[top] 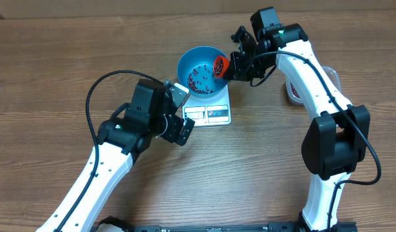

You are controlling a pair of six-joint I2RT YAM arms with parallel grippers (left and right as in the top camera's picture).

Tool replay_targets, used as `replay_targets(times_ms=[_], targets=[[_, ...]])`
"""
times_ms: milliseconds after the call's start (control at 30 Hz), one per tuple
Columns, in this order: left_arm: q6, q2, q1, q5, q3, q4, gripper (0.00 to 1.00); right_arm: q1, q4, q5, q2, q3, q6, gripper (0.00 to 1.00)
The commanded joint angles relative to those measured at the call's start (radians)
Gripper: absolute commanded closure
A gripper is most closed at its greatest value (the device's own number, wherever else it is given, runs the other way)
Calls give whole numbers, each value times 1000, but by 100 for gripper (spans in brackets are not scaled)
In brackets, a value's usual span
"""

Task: Scoop item into bowl and weigh 150g on scale
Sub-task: 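Tilt the scoop with the right gripper to pour beans into the bowl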

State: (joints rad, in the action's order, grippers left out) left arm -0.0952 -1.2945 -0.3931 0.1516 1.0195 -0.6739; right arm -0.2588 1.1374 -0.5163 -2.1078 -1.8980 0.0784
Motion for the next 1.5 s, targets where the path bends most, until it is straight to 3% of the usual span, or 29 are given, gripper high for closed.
replay_targets(times_ms=[0, 1467], targets=[[6, -7, -6, -6, -3, -2, 0, -6, -7, 0, -1, -29, 3, 96], [6, -8, -6, -5, -3, -2, 0, -6, 2, 12, 50, -35, 3, 96]])
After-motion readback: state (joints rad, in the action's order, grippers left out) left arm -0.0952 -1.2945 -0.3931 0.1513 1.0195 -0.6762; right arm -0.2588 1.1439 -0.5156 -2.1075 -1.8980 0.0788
